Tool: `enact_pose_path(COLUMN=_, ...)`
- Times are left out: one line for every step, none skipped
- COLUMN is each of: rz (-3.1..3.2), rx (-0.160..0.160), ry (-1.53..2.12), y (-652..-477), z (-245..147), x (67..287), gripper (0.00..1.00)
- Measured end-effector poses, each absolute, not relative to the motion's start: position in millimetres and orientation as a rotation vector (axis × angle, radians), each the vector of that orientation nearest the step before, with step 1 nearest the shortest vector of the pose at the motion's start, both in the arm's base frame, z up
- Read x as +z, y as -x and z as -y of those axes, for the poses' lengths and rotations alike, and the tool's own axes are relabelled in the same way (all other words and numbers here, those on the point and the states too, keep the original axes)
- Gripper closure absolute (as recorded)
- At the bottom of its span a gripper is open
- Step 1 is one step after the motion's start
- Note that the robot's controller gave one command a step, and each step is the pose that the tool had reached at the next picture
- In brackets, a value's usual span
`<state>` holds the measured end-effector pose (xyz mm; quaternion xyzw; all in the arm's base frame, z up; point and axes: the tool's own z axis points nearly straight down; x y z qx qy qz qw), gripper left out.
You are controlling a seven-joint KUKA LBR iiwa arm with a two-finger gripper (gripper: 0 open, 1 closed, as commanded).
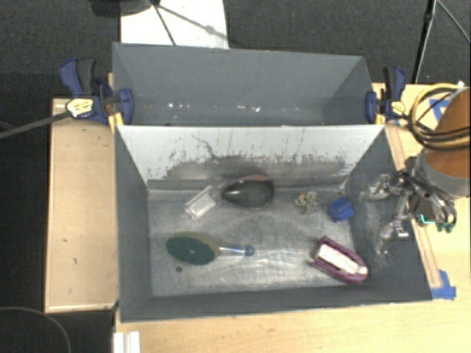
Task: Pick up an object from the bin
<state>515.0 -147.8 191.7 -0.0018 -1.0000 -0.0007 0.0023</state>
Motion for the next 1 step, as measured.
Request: enact_pose_path(rz=3.149, rx=0.002, ry=-0.093, y=-580.9, z=105.8, x=69.8, gripper=0.0)
